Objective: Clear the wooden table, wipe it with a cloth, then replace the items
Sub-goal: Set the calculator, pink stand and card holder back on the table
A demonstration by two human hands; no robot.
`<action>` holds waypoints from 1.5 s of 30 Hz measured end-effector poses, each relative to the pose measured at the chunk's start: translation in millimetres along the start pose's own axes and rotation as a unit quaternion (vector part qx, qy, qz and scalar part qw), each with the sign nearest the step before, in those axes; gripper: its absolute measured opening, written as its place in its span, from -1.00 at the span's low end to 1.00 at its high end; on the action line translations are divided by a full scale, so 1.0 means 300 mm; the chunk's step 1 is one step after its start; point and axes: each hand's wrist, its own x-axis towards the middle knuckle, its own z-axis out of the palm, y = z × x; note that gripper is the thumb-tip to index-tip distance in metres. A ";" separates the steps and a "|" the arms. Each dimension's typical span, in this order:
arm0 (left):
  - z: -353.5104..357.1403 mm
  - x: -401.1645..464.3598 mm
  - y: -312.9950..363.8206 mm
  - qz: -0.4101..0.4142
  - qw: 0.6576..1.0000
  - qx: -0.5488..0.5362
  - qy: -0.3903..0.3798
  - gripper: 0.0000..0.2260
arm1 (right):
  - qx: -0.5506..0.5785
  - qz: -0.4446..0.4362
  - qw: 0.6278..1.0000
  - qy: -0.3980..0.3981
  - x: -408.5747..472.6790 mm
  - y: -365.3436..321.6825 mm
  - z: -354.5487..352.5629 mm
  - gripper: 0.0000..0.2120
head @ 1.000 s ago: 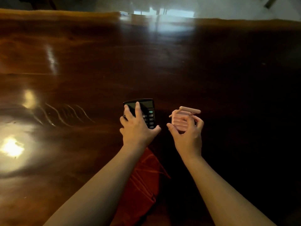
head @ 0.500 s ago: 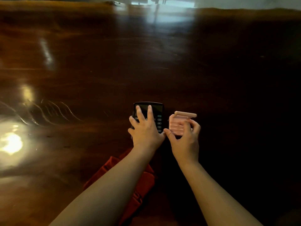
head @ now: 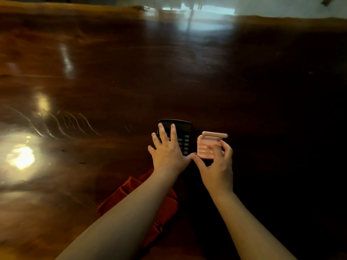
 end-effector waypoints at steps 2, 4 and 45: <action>-0.023 -0.010 -0.025 0.004 1.000 -0.002 0.009 0.07 | 0.001 -0.004 1.000 -0.004 -0.013 0.004 -0.015 -0.43; -0.055 -0.030 -0.060 0.008 1.000 -0.009 0.026 0.02 | -0.003 -0.002 1.000 0.000 -0.034 0.004 -0.032 -0.43; -0.612 -0.693 -2.043 -0.498 0.833 -0.129 0.205 -0.06 | -0.035 -0.385 0.816 -0.430 -0.817 -1.531 0.708 -0.42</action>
